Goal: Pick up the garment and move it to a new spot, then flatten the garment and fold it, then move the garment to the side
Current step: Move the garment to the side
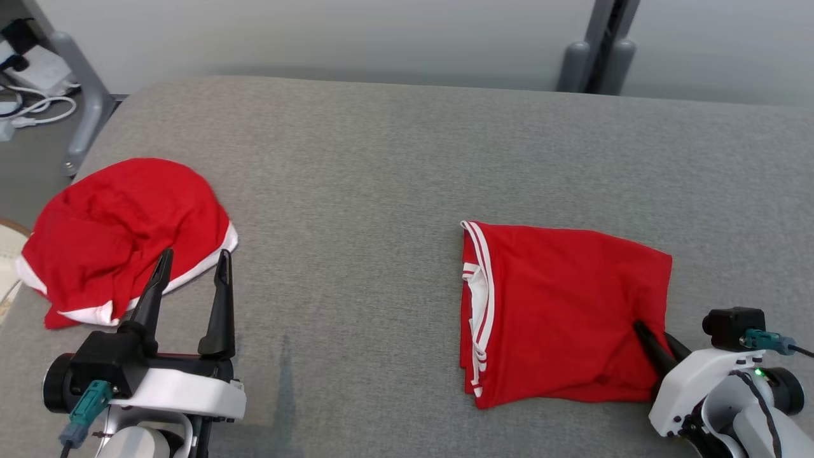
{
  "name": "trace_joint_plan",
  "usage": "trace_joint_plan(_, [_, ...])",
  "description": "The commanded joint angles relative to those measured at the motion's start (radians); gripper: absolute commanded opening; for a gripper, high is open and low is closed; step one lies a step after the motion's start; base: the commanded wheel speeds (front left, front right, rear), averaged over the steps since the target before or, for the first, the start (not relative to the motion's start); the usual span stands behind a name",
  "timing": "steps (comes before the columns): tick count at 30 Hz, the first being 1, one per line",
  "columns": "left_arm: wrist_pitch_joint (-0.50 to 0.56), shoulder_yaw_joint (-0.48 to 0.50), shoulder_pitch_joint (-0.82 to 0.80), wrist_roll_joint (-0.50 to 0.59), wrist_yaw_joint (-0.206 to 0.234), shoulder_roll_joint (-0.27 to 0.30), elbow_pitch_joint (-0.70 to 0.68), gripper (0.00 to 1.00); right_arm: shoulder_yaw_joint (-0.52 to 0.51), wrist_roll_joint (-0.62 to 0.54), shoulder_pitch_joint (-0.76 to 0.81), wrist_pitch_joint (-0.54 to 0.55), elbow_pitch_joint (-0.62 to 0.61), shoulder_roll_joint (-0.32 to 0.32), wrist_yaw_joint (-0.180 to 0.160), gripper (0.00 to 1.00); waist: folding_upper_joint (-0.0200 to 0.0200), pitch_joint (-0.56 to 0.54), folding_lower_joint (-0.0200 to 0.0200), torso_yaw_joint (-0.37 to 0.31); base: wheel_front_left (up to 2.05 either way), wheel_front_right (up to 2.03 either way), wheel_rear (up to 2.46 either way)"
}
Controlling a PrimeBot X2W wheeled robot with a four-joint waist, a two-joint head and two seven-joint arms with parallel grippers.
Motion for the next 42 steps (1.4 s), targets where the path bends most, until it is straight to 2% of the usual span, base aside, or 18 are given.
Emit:
trace_joint_plan(1, [-0.005, 0.005, -0.026, 0.0, -0.005, 0.005, -0.006, 1.0, 0.024, -0.006, -0.015, -0.011, -0.009, -0.038, -0.003, 0.0, 0.0, 0.024, 0.0, -0.064, 0.0, 0.0, 0.0])
trace_joint_plan(5, [-0.009, 0.001, -0.048, 0.003, -0.014, 0.003, -0.018, 1.0, 0.083, -0.018, -0.06, -0.031, -0.041, -0.085, -0.003, 0.0, 0.0, 0.062, 0.0, -0.147, 0.0, 0.0, 0.0])
trace_joint_plan(6, [-0.009, 0.001, -0.048, 0.003, -0.014, 0.003, -0.018, 1.0, 0.083, -0.018, -0.06, -0.031, -0.041, -0.085, -0.003, 0.0, 0.0, 0.062, 0.0, -0.147, 0.0, 0.0, 0.0])
trace_joint_plan(11, [-0.005, -0.007, -0.095, 0.011, -0.023, 0.008, -0.04, 1.0, 0.114, -0.041, -0.157, -0.069, -0.045, -0.167, -0.002, 0.0, 0.0, 0.134, 0.0, -0.26, 0.0, 0.0, 0.0])
trace_joint_plan(16, [0.014, -0.006, -0.164, 0.025, -0.031, 0.03, -0.067, 1.0, 0.111, -0.064, -0.276, -0.119, -0.001, -0.255, -0.002, 0.0, 0.0, 0.222, 0.0, -0.359, 0.0, 0.0, 0.0])
trace_joint_plan(22, [0.059, -0.023, -0.247, 0.056, -0.045, 0.066, -0.109, 1.0, 0.104, -0.121, -0.386, -0.176, 0.091, -0.357, -0.002, 0.0, 0.0, 0.321, 0.0, -0.439, 0.0, 0.0, 0.0])
trace_joint_plan(26, [0.09, -0.033, -0.294, 0.081, -0.05, 0.088, -0.139, 1.0, 0.094, -0.157, -0.47, -0.21, 0.154, -0.38, -0.002, 0.0, 0.0, 0.374, 0.0, -0.468, 0.0, 0.0, 0.0])
trace_joint_plan(31, [0.119, -0.045, -0.336, 0.097, -0.056, 0.099, -0.165, 1.0, 0.032, -0.203, -0.564, -0.232, 0.266, -0.351, -0.002, 0.0, 0.0, 0.414, 0.0, -0.477, 0.0, 0.0, 0.0])
trace_joint_plan(32, [0.121, -0.047, -0.342, 0.1, -0.057, 0.1, -0.168, 1.0, 0.015, -0.206, -0.582, -0.233, 0.292, -0.344, -0.002, 0.07, 0.0, 0.42, 0.0, -0.476, 0.0, 0.0, 0.0])
trace_joint_plan(33, [0.125, -0.051, -0.349, 0.101, -0.057, 0.1, -0.171, 1.0, 0.005, -0.212, -0.594, -0.234, 0.319, -0.335, -0.002, 0.31, 0.0, 0.425, 0.0, -0.475, 0.0, 0.0, 0.0])
trace_joint_plan(34, [0.127, -0.054, -0.354, 0.101, -0.059, 0.1, -0.172, 1.0, -0.002, -0.217, -0.607, -0.237, 0.331, -0.324, -0.002, 1.0, 0.0, 0.427, 0.0, -0.473, 0.0, 0.0, 0.0])
trace_joint_plan(38, [0.129, -0.057, -0.36, 0.097, -0.059, 0.102, -0.174, 1.0, -0.055, -0.227, -0.638, -0.24, 0.382, -0.303, -0.002, 1.0, 0.0, 0.435, 0.0, -0.467, 0.0, 0.0, 0.0])
trace_joint_plan(42, [0.121, -0.053, -0.357, 0.089, -0.054, 0.1, -0.161, 1.0, -0.127, -0.227, -0.617, -0.239, 0.349, -0.285, -0.002, 1.0, 0.0, 0.428, 0.0, -0.462, 0.0, 0.0, 0.0])
